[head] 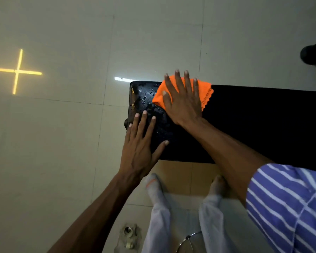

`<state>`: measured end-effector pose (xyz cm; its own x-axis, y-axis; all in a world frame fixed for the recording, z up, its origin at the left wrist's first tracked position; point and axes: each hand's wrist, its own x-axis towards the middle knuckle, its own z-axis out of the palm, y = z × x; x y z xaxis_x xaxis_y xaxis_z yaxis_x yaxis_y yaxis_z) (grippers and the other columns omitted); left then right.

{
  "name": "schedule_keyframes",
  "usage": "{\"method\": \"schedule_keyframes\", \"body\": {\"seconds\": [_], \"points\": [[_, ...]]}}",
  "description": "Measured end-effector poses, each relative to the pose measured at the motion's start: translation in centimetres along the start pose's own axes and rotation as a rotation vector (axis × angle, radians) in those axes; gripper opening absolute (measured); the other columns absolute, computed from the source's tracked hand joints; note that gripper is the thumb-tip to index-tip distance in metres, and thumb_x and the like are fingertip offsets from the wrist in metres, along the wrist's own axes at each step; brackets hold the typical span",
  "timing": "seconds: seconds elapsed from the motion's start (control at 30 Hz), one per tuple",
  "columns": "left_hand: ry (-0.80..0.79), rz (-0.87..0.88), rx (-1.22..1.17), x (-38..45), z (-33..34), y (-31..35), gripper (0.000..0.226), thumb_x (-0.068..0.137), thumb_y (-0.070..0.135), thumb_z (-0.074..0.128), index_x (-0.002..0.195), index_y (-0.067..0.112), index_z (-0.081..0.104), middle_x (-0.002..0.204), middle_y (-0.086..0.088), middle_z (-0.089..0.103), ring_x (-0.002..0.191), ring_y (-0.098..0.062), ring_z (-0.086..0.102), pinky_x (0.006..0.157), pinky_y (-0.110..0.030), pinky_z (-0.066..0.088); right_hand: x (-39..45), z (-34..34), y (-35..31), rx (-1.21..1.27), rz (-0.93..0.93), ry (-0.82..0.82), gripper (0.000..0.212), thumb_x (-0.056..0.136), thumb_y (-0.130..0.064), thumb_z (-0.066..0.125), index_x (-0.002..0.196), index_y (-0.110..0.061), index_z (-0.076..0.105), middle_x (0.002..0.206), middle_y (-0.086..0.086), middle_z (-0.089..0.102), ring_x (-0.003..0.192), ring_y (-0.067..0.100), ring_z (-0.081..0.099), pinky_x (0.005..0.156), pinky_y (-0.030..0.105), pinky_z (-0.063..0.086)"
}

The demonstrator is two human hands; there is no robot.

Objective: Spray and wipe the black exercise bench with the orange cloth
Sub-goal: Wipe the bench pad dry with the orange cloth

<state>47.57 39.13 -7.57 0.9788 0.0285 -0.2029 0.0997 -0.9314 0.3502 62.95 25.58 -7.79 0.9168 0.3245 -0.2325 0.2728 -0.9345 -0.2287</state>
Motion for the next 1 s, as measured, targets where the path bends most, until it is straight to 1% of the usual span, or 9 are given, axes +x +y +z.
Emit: {"method": "schedule_keyframes", "body": {"seconds": [0.1, 0.17, 0.37, 0.43, 0.53, 0.63, 0.73, 0.83, 1.0], "points": [[0.009, 0.003, -0.017, 0.0, -0.3, 0.1, 0.077, 0.1, 0.065, 0.041, 0.161, 0.018, 0.034, 0.174, -0.008, 0.013, 0.162, -0.028, 0.007, 0.128, -0.051, 0.023, -2.9, 0.1, 1.4, -0.089, -0.264, -0.054, 0.061, 0.113, -0.046, 0.026, 0.17, -0.029, 0.01, 0.18, 0.004, 0.001, 0.167, 0.03, -0.002, 0.135, 0.052, 0.001], [0.012, 0.003, -0.03, -0.2, -0.6, 0.2, 0.077, 0.1, 0.065, 0.041, 0.159, 0.017, 0.037, 0.174, -0.008, 0.016, 0.162, -0.028, 0.01, 0.128, -0.051, 0.024, -2.8, -0.7, 3.3, -0.11, -0.343, -0.096, 0.061, 0.113, -0.048, 0.026, 0.17, -0.031, 0.009, 0.18, 0.0, -0.001, 0.167, 0.027, -0.003, 0.135, 0.051, 0.002], [0.015, -0.005, -0.066, -0.4, -0.8, -0.6, 0.076, 0.101, 0.059, 0.051, 0.157, 0.009, 0.04, 0.171, -0.01, 0.024, 0.161, -0.026, 0.016, 0.128, -0.046, 0.027, 1.3, -0.1, -0.4, 0.011, -0.024, -0.028, 0.06, 0.113, -0.044, 0.027, 0.17, -0.028, 0.014, 0.18, 0.005, 0.004, 0.167, 0.03, -0.002, 0.134, 0.054, 0.0], [0.034, -0.021, -0.105, -0.5, -1.4, -0.6, 0.073, 0.1, 0.057, 0.053, 0.152, 0.007, 0.045, 0.167, -0.013, 0.032, 0.159, -0.028, 0.025, 0.126, -0.043, 0.031, -0.3, 0.4, -1.3, 0.008, -0.08, -0.01, 0.061, 0.113, -0.044, 0.027, 0.17, -0.026, 0.014, 0.18, 0.005, 0.005, 0.167, 0.031, -0.001, 0.134, 0.054, 0.001], [0.075, -0.086, -0.171, -0.3, -2.6, -0.5, 0.066, 0.101, 0.054, 0.051, 0.146, 0.007, 0.049, 0.161, -0.013, 0.04, 0.152, -0.029, 0.037, 0.122, -0.041, 0.035, -3.1, 0.2, 0.1, -0.019, -0.276, -0.095, 0.064, 0.113, -0.048, 0.026, 0.17, -0.026, 0.008, 0.18, 0.004, -0.004, 0.166, 0.029, -0.008, 0.135, 0.053, 0.0], [0.118, -0.099, -0.22, 0.6, -3.4, 0.1, 0.055, 0.103, 0.042, 0.055, 0.144, 0.005, 0.051, 0.158, -0.014, 0.043, 0.149, -0.031, 0.04, 0.121, -0.046, 0.036, -3.4, -1.2, 1.9, 0.115, -0.291, -0.188, 0.064, 0.113, -0.045, 0.032, 0.17, -0.025, 0.01, 0.18, 0.003, -0.005, 0.166, 0.026, -0.01, 0.135, 0.051, -0.002], [0.166, -0.031, -0.186, 2.4, -3.7, 1.8, 0.049, 0.105, 0.031, 0.055, 0.145, 0.002, 0.052, 0.158, -0.018, 0.045, 0.15, -0.034, 0.039, 0.122, -0.048, 0.034, -3.1, -2.7, 3.7, 0.24, -0.205, -0.132, 0.058, 0.114, -0.028, 0.04, 0.168, -0.017, 0.024, 0.179, 0.007, 0.007, 0.167, 0.027, -0.001, 0.135, 0.05, 0.003], [0.137, 0.081, -0.118, 5.5, -2.9, 4.6, 0.053, 0.106, 0.032, 0.052, 0.15, 0.002, 0.049, 0.16, -0.021, 0.042, 0.152, -0.038, 0.036, 0.125, -0.051, 0.031, -3.0, -3.7, 6.5, 0.279, -0.116, -0.05, 0.054, 0.112, -0.017, 0.042, 0.165, -0.01, 0.033, 0.177, 0.013, 0.016, 0.166, 0.031, 0.005, 0.135, 0.049, 0.004], [-0.008, 0.079, 0.035, 10.2, 0.4, 8.2, 0.066, 0.109, 0.048, 0.032, 0.166, 0.016, 0.017, 0.175, -0.011, 0.007, 0.162, -0.033, 0.0, 0.131, -0.053, 0.007, -2.7, -4.1, 10.5, 0.258, -0.059, -0.043, 0.052, 0.113, -0.018, 0.041, 0.164, -0.011, 0.035, 0.176, 0.012, 0.021, 0.166, 0.03, 0.009, 0.135, 0.05, 0.005]]}}
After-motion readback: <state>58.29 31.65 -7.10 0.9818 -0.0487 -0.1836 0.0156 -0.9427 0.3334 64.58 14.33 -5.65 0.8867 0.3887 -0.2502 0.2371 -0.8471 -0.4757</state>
